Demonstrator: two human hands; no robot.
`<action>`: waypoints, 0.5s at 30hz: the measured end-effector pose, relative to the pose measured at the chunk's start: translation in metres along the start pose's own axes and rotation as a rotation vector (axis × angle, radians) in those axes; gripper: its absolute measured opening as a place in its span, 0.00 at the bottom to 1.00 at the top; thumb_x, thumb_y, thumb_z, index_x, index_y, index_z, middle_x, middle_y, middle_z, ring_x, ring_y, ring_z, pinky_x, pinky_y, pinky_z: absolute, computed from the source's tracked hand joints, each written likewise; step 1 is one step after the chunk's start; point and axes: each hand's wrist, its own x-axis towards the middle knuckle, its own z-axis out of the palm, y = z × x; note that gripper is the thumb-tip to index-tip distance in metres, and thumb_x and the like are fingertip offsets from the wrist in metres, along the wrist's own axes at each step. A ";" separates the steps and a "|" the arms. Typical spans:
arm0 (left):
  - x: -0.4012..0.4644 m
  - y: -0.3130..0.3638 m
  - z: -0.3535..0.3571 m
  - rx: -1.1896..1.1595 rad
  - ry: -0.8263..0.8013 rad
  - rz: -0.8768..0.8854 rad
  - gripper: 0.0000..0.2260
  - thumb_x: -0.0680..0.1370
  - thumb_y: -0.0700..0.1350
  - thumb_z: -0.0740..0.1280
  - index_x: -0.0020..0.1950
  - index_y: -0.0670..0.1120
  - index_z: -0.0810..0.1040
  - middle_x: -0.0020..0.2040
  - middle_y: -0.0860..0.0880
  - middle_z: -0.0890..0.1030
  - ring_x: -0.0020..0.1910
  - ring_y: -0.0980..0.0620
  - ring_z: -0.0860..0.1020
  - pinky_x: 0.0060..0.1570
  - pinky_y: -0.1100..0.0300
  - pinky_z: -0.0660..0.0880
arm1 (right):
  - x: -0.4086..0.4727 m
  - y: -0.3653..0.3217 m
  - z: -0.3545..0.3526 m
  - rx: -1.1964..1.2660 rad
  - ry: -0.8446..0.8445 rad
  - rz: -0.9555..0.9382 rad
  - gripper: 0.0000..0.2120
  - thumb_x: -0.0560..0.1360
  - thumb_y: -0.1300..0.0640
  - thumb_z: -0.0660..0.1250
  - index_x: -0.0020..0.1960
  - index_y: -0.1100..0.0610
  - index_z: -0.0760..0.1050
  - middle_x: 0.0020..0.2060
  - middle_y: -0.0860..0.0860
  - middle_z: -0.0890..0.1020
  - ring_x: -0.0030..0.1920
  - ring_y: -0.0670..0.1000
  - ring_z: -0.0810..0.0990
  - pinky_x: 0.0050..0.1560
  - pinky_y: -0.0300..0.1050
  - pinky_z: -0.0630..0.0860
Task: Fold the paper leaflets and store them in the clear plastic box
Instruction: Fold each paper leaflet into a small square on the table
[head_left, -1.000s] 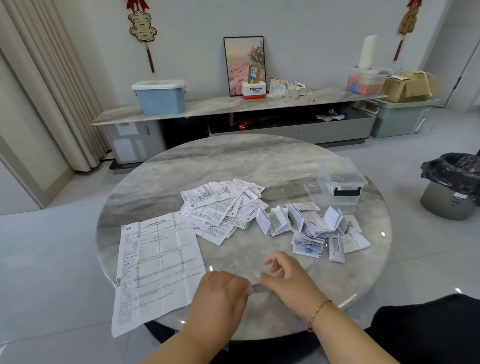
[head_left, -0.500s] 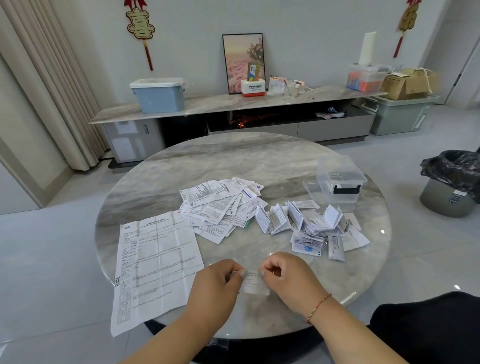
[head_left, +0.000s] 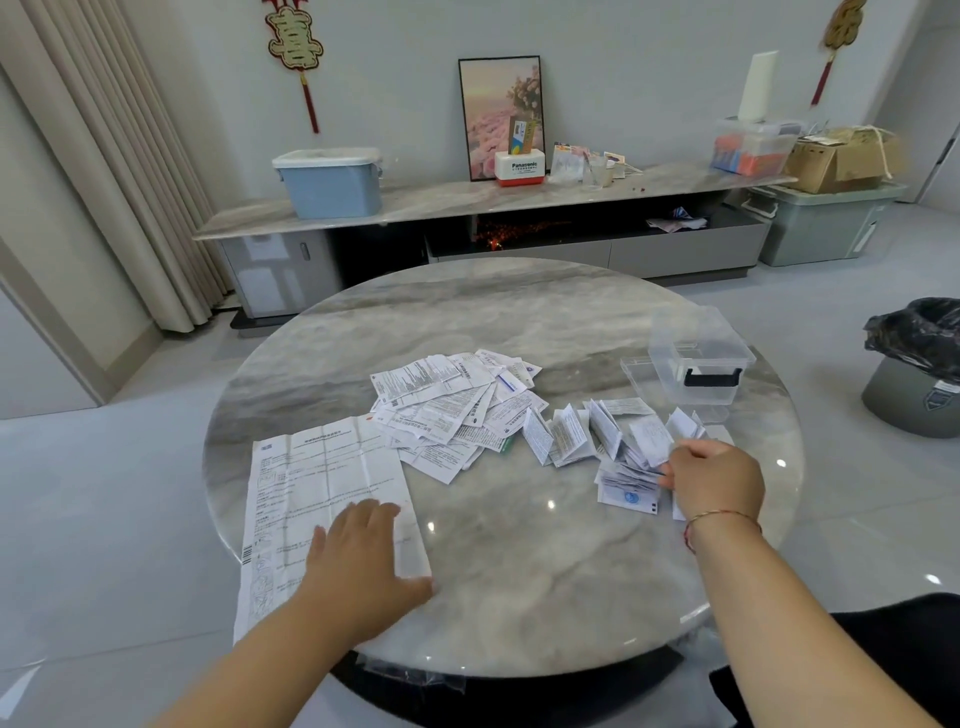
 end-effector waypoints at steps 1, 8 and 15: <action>0.001 -0.007 0.002 0.019 -0.062 -0.008 0.40 0.68 0.67 0.66 0.74 0.51 0.57 0.73 0.53 0.60 0.73 0.50 0.58 0.72 0.48 0.55 | 0.001 0.001 0.001 -0.012 -0.015 0.003 0.09 0.73 0.65 0.61 0.44 0.57 0.79 0.28 0.50 0.79 0.29 0.48 0.78 0.38 0.41 0.73; -0.001 -0.026 0.008 0.114 -0.048 0.124 0.33 0.74 0.65 0.61 0.75 0.52 0.59 0.75 0.55 0.59 0.74 0.52 0.58 0.69 0.57 0.61 | -0.004 0.003 0.005 -0.150 0.031 -0.084 0.11 0.73 0.64 0.63 0.53 0.61 0.79 0.44 0.55 0.81 0.46 0.59 0.80 0.48 0.45 0.72; -0.016 -0.030 0.020 0.226 0.038 0.264 0.21 0.65 0.59 0.64 0.51 0.49 0.82 0.51 0.49 0.83 0.47 0.44 0.83 0.38 0.55 0.81 | -0.049 0.001 0.014 -0.177 -0.032 -0.448 0.10 0.68 0.66 0.67 0.48 0.56 0.76 0.42 0.50 0.74 0.43 0.52 0.74 0.41 0.36 0.65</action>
